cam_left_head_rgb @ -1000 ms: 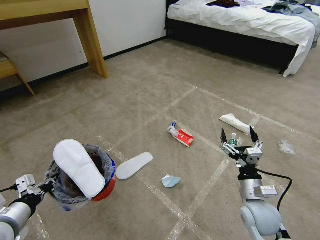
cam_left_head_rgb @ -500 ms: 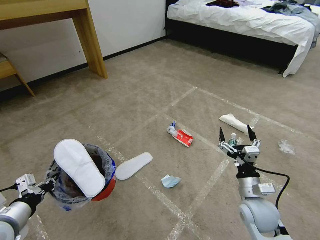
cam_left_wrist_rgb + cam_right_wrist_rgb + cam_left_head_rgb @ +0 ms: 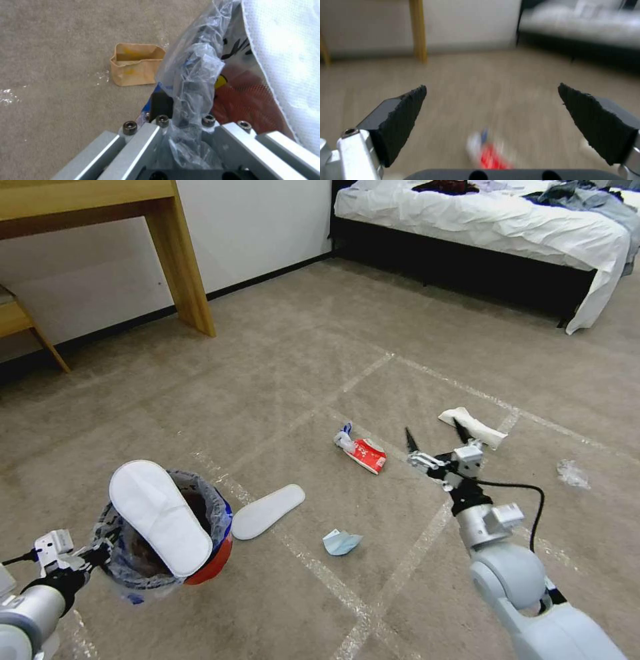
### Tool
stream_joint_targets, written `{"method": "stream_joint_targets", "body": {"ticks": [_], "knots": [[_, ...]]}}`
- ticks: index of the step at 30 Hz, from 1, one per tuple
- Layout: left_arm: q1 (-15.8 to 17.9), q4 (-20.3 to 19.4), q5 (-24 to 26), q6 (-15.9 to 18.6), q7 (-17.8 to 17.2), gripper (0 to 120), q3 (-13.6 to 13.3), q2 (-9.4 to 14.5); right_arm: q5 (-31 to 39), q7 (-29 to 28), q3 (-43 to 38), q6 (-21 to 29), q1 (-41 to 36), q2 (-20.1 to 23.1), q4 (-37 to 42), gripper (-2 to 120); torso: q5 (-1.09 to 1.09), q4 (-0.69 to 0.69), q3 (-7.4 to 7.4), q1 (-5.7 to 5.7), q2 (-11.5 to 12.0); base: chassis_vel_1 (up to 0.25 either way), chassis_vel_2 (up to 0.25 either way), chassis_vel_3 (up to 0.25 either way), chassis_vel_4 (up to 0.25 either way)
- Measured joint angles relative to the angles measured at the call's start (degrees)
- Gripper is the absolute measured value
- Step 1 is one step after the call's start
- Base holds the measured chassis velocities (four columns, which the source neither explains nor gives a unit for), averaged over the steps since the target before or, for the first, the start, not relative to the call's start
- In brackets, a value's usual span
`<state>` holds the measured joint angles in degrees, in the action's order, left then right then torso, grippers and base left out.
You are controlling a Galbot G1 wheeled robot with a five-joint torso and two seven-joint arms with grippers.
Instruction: Pick up the trash bin and place the garbage on the floor into it.
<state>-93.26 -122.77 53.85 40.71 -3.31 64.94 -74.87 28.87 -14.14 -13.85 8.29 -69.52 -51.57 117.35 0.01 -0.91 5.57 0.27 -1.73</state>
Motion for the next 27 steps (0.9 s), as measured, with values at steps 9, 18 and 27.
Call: {"method": "stream_joint_targets", "body": {"ticks": [9,18,27], "knots": [[0.41,0.06,-0.04,0.04,0.0,1,-0.35,0.32,13.92,-2.91,11.85,26.25,9.56,6.92,-1.12,100,-0.02,0.03,0.0,0.0,0.0,0.0,0.0,0.0,0.0],[-1.02,-0.52,-0.28,0.08,-0.06,1,0.26,0.26,10.9,4.41,24.95,31.96,18.28,7.56,-11.72,100,-0.01,0.0,0.0,0.01,0.0,0.0,0.0,0.0,0.0],[-2.47,-1.83,-1.47,-0.25,0.12,1,0.97,-1.87,5.03,13.62,35.05,32.11,25.43,5.71,-19.73,100,-0.01,0.0,0.0,0.01,0.0,0.0,0.0,0.0,0.0]]}}
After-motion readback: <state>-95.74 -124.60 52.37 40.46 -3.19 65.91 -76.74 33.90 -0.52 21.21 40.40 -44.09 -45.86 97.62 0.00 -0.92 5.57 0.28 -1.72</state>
